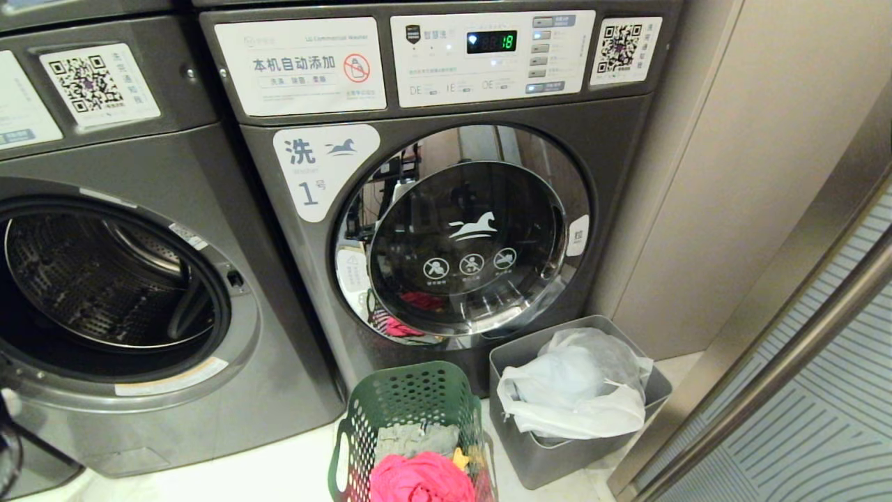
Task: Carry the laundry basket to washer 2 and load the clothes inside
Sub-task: Place the clothes into the washing machine
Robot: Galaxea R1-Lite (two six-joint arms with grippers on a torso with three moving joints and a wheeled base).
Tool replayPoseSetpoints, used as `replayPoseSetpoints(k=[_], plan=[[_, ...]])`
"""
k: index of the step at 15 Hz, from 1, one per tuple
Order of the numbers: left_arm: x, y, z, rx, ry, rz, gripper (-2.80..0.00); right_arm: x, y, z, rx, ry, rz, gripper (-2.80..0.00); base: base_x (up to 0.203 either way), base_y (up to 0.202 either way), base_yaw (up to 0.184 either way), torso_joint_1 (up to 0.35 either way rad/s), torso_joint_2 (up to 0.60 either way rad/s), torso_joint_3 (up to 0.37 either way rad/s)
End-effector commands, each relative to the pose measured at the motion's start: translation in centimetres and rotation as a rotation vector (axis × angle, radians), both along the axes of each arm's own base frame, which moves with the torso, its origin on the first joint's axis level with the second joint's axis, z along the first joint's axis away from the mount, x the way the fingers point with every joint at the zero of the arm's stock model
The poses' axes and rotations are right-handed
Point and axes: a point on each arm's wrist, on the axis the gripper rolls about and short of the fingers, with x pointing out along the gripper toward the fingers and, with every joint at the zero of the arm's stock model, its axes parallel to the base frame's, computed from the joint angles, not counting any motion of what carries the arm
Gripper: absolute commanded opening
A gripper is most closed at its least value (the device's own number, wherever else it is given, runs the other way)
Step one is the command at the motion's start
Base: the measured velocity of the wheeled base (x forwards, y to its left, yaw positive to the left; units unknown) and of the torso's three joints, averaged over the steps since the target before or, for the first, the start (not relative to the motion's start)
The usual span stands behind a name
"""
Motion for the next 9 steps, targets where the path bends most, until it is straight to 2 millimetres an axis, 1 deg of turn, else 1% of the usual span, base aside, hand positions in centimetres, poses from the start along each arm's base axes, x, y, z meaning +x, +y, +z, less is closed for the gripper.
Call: replayPoseSetpoints(k=[1,3,4,6,7,9], plan=[[-5.0,-2.0,-3.1,-0.007,-0.096,-0.158,-2.80,0.0,0.0,0.0,-0.001,0.003,0.000,-2.80,0.000,0.000,0.000,0.000,0.00,0.000],[-7.5,-2.6,-7.7,-0.035,-0.142,-0.269,-2.80,0.0,0.0,0.0,-0.001,0.003,0.000,-2.80,0.000,0.000,0.000,0.000,0.00,0.000],[-8.5,-2.8,-9.5,-0.033,-0.181,-0.304,-2.80,0.0,0.0,0.0,-0.001,0.003,0.000,-2.80,0.000,0.000,0.000,0.000,0.00,0.000],[-9.8,-2.9,-10.9,-0.002,-0.263,-0.311,-2.80,0.0,0.0,0.0,-0.001,0.003,0.000,-2.80,0.000,0.000,0.000,0.000,0.00,0.000],[-10.1,-2.9,-11.4,0.018,-0.272,-0.306,-2.80,0.0,0.0,0.0,-0.001,0.003,0.002,-2.80,0.000,0.000,0.000,0.000,0.00,0.000],[-10.9,-2.9,-11.9,0.057,-0.321,-0.336,-2.80,0.0,0.0,0.0,-0.001,0.004,0.000,-2.80,0.000,0.000,0.000,0.000,0.00,0.000]])
